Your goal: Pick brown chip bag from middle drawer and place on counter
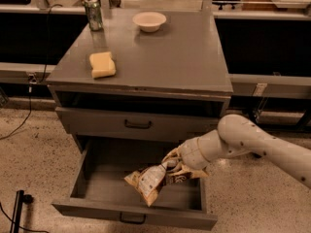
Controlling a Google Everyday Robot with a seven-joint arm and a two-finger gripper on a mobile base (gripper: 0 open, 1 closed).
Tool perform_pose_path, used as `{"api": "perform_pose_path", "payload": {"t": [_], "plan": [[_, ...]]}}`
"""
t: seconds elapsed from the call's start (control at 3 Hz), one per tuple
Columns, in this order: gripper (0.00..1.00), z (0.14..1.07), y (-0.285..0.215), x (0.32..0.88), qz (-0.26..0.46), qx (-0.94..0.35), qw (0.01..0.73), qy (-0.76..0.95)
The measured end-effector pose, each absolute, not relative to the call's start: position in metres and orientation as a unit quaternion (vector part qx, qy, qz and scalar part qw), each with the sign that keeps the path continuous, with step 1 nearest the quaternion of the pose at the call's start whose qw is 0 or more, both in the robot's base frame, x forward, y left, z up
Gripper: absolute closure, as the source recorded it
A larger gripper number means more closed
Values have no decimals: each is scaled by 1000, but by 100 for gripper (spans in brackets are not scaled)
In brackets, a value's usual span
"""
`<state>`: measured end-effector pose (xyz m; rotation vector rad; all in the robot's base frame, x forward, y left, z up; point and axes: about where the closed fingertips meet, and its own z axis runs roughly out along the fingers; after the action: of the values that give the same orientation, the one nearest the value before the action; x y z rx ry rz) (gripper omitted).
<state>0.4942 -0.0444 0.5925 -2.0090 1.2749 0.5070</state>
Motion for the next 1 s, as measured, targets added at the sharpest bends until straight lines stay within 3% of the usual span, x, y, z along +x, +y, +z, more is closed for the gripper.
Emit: {"api": "perform_pose_path", "payload": {"t": [1.0], "plan": [[100,817,-119,458,177,-780,398,449]]}}
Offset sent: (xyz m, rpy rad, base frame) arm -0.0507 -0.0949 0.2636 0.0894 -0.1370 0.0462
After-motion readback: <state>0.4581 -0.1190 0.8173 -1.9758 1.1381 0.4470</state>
